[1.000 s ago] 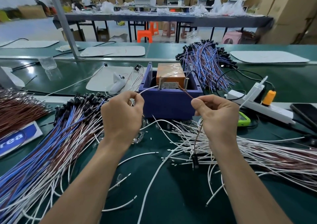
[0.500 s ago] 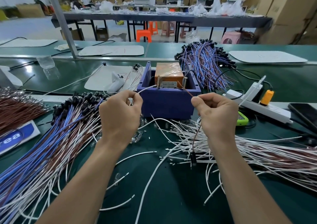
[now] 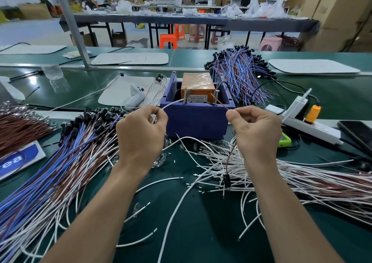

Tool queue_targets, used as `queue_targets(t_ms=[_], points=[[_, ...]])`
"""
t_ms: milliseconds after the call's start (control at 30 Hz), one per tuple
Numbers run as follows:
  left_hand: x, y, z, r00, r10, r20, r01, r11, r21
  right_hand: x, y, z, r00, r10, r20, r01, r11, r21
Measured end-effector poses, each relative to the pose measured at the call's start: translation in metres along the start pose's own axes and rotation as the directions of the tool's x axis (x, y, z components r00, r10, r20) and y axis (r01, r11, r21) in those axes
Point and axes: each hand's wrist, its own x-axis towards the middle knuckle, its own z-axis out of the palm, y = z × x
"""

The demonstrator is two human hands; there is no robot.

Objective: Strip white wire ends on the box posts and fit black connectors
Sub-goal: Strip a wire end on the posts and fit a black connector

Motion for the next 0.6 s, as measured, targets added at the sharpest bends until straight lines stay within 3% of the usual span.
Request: queue_targets(t_ms=[600], points=[[-0.0004, -0.0018, 0.0005, 1.0, 0.015, 0.001, -0.015, 1.0, -0.016, -0.0026, -0.0067, 0.0006, 0.998, 0.063, -0.01, -0.063, 0.998, -0.015]])
